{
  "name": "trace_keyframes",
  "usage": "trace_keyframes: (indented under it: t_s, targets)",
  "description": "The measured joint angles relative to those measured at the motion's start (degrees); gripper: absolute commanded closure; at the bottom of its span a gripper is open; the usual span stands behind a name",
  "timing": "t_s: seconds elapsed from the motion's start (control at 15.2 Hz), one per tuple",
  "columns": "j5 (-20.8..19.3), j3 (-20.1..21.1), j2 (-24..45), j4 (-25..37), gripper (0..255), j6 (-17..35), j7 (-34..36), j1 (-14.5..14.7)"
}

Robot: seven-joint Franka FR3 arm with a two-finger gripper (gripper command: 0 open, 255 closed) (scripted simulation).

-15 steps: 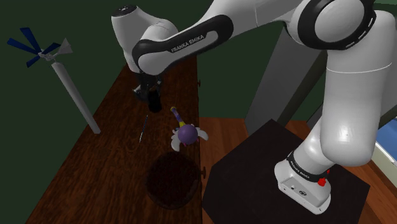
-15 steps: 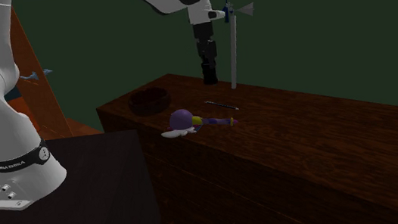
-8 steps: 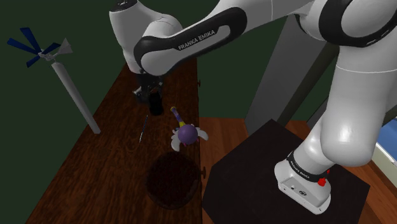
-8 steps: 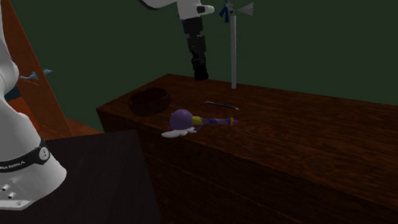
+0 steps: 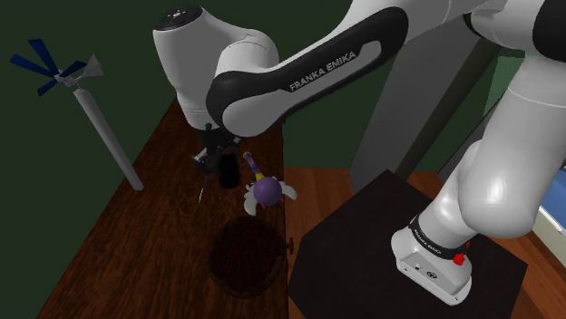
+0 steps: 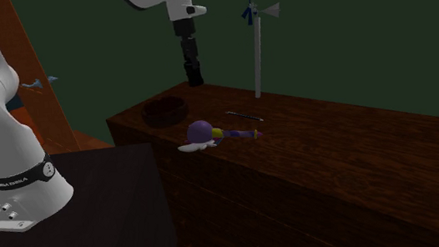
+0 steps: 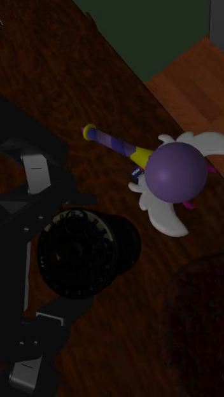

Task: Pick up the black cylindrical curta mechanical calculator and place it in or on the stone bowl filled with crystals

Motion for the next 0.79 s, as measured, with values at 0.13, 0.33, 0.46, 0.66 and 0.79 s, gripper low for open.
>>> trace_keyframes:
  t_s: [0.13,0.33,0.46,0.66,0.79]
  targets:
    - [0.85,0.99,-1.83,-2.53,255,0.61,1.75,0.88]
    - [2.63,2.71,-5.02,-5.96,255,0.79,4.3,2.35]
    - [4.01,3.92,-7.11,-7.44,255,0.23,5.89,3.45]
    - [5.66,5.65,-9.49,-10.54,255,0.89,8.68,5.13]
    - [6.46,6.38,-10.62,-11.74,255,0.99,9.71,5.82]
